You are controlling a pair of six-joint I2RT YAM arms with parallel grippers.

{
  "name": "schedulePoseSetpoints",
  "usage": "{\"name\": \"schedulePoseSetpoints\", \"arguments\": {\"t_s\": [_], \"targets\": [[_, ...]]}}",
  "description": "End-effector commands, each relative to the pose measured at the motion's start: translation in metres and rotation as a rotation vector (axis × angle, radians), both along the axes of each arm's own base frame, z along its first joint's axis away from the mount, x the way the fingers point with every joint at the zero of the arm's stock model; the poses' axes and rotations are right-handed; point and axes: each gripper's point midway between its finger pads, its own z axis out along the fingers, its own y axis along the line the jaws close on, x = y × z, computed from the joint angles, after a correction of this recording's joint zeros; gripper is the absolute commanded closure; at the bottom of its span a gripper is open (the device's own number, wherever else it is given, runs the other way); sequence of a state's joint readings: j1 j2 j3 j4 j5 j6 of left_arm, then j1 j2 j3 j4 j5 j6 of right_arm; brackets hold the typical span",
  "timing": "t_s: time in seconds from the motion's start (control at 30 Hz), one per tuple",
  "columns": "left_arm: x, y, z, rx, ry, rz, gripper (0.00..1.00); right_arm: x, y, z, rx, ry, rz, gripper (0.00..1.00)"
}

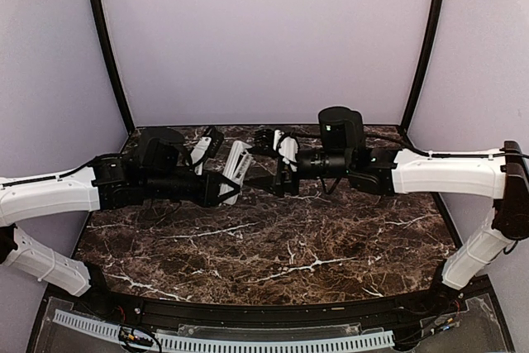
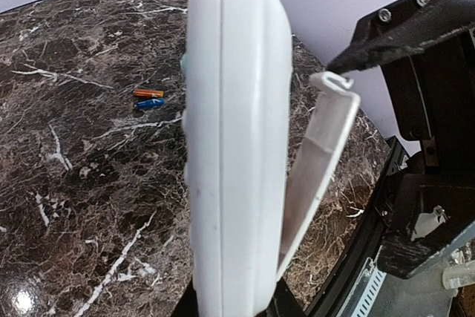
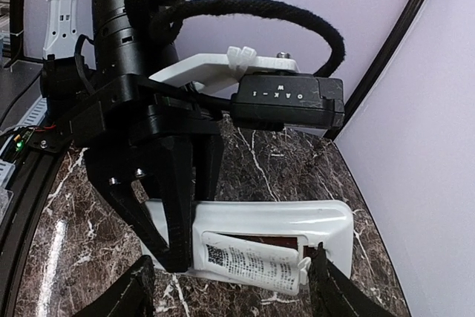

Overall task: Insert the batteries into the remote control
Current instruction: Remove the battery cover from the remote control, then pass from the left arm to the right

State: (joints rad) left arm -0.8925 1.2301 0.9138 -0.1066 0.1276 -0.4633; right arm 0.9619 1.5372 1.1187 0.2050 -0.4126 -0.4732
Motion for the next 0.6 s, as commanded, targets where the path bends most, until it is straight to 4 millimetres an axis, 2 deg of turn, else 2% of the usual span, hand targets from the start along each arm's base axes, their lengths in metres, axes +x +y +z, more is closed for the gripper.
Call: {"name": "schedulePoseSetpoints", "arguments": {"t_s": [0.0,0.17,0.37,0.47,0.57], "targets": [[0.015,0.013,0.017,0.016,-0.077,0.08,1.0,-0.015,-0.002,-0.017,-0.037,0.061,0.049,0.33],[0.022,0.02,0.007,0.086,-0.082,0.117,1.0,0.004,-0.002,-0.025,-0.044,0.07,-0.046,0.3],[0.037,0.039,-0.018,0.227,-0.07,0.189,1.0,0.039,-0.007,-0.042,-0.064,0.119,-0.183,0.27],[0.044,0.048,-0.031,0.289,-0.065,0.214,1.0,0.045,-0.011,-0.057,-0.09,0.14,-0.2,0.27],[0.048,0.053,-0.034,0.306,-0.071,0.227,1.0,0.047,-0.014,-0.07,-0.117,0.156,-0.214,0.26]]}}
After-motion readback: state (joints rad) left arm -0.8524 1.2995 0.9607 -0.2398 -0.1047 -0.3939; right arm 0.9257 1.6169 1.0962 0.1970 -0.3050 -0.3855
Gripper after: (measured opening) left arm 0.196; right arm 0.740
